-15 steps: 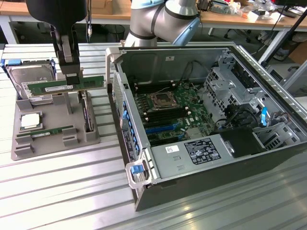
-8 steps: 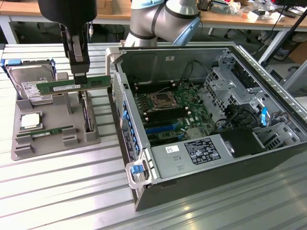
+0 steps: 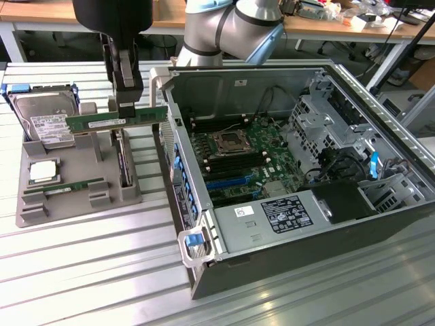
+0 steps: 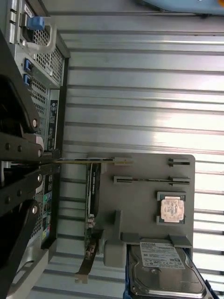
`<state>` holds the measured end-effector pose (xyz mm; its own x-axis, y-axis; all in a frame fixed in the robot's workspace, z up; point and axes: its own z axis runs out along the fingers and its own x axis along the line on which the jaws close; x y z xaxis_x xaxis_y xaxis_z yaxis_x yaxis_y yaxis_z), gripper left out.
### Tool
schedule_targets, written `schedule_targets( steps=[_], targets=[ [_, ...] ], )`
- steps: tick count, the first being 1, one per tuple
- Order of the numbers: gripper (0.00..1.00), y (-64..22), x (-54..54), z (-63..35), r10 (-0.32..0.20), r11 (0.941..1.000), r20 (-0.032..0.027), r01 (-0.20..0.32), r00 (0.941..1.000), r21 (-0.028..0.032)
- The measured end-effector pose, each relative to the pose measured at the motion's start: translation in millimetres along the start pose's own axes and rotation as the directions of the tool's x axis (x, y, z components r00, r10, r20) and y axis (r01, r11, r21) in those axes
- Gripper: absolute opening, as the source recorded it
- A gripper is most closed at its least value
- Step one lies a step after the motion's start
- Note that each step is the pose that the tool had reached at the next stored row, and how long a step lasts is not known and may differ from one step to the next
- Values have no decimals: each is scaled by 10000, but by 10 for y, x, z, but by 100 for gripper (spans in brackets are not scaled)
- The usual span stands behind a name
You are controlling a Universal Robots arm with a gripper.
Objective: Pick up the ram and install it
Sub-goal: 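Pick up the ram and move it above insertion slot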
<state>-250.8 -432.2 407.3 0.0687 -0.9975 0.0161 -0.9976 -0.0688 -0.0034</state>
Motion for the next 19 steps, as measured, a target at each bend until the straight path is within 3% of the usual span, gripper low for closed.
schedule_targets(
  steps=[19],
  targets=[
    [12, -312, 22, 1, -1, 10000, -2, 1, 10000, 0]
  ],
)
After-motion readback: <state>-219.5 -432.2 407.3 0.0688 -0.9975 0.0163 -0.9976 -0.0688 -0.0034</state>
